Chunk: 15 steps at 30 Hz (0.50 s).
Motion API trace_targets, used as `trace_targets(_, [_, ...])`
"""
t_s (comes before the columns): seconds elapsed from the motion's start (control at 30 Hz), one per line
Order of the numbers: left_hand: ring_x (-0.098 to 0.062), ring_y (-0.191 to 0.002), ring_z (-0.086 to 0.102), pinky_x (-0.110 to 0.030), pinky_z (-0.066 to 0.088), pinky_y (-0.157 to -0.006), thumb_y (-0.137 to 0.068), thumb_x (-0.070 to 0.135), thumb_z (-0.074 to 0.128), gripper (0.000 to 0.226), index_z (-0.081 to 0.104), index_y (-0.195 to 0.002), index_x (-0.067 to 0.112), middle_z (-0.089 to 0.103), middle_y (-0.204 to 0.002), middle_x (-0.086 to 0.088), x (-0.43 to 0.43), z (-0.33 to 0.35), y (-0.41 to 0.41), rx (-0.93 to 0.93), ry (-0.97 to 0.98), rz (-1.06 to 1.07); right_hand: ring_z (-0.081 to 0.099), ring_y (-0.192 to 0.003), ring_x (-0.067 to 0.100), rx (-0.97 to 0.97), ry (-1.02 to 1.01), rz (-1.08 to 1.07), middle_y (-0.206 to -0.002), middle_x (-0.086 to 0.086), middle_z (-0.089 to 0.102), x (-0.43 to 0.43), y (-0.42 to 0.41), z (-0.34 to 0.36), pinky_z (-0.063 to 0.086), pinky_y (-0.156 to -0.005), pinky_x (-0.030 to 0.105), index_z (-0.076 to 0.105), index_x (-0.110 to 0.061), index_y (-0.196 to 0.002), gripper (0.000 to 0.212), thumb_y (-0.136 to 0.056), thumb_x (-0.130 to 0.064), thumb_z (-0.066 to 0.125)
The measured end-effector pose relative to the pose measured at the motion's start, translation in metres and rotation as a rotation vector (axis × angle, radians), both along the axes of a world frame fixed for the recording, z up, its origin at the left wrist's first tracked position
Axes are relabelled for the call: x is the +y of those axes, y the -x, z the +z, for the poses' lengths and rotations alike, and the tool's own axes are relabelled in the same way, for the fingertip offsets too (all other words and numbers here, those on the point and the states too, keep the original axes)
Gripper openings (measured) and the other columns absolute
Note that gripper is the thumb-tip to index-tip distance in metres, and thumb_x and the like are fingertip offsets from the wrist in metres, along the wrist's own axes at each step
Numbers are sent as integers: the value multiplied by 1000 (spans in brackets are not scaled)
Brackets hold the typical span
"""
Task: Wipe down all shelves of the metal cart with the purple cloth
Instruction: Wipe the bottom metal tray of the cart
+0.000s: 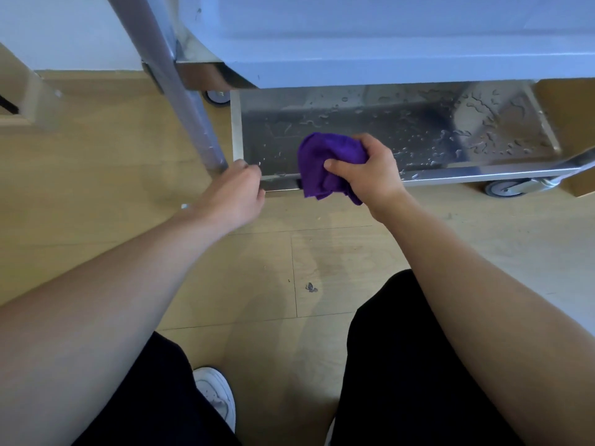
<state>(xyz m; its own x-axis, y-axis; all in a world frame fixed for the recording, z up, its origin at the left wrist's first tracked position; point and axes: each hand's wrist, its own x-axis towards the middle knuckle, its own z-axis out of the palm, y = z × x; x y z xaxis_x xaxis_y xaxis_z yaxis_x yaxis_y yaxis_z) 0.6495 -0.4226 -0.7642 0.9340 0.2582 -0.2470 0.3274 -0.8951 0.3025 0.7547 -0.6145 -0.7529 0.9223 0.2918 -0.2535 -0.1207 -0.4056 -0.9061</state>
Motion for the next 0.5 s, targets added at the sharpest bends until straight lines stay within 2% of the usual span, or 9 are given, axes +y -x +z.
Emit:
trace_targets(0.1, [-28, -101, 57, -41, 51, -83, -94, 12, 50, 20, 61, -108, 1, 49, -116, -11, -1, -15, 0, 26, -71, -44, 58, -87, 9, -286, 178, 35, -101, -4, 65, 15, -11, -2, 45, -70, 10, 64, -22, -106, 31, -77, -14, 73])
trace_targets(0.13, [-26, -101, 56, -37, 50, -82, -93, 10, 51, 20, 61, -107, 1, 49, -116, -12, -3, -20, 1, 27, -88, -50, 56, -91, 12, -407, 230, 64, -107, 0, 62, 22, -15, -2, 45, -74, 11, 65, -21, -109, 34, -77, -12, 72])
trace_targets(0.2, [-28, -102, 52, -30, 42, -76, -91, 6, 50, 18, 59, -106, 0, 48, -118, -17, -8, -30, 4, 4, -120, -55, 53, -102, 22, -640, 298, 170, -114, 6, 57, 37, -23, -8, 51, -84, 27, 65, -19, -113, 37, -78, -13, 73])
trace_targets(0.23, [-31, -104, 51, -31, 38, -76, -91, 5, 49, 18, 58, -106, -1, 48, -120, -18, -10, -34, 6, -18, -128, -46, 51, -107, 28, -714, 362, 265, -117, 9, 55, 44, -26, -14, 51, -87, 36, 64, -18, -116, 38, -79, -16, 73])
trace_targets(0.3, [-33, -105, 49, -33, 35, -78, -90, 4, 48, 20, 55, -108, -2, 47, -123, -18, -14, -35, 9, -52, -126, -25, 44, -116, 32, -735, 566, 525, -125, 11, 49, 54, -22, -24, 48, -96, 44, 60, -18, -123, 45, -81, -25, 73])
trace_targets(0.37, [-28, -97, 45, -31, 38, -78, -90, 3, 49, 22, 56, -110, -2, 48, -123, -16, -13, -34, 10, -35, -112, -27, 39, -119, 31, -702, 690, 708, -129, 10, 43, 54, -12, -38, 43, -103, 45, 55, -19, -129, 59, -79, -45, 72])
trace_targets(0.43, [-20, -94, 45, -33, 45, -82, -88, 0, 50, 26, 57, -113, -3, 46, -123, -16, -10, -34, 11, -22, -95, -41, 38, -118, 30, -696, 640, 703, -128, 8, 43, 48, -5, -47, 39, -105, 41, 56, -20, -130, 66, -79, -62, 63])
trace_targets(0.5, [-26, -101, 54, -37, 48, -85, -86, -2, 52, 30, 57, -115, -3, 42, -127, -14, -8, -34, 13, -20, -66, -40, 41, -116, 31, -694, 501, 630, -126, 7, 47, 41, -4, -52, 40, -105, 43, 63, -21, -126, 51, -88, -54, 54])
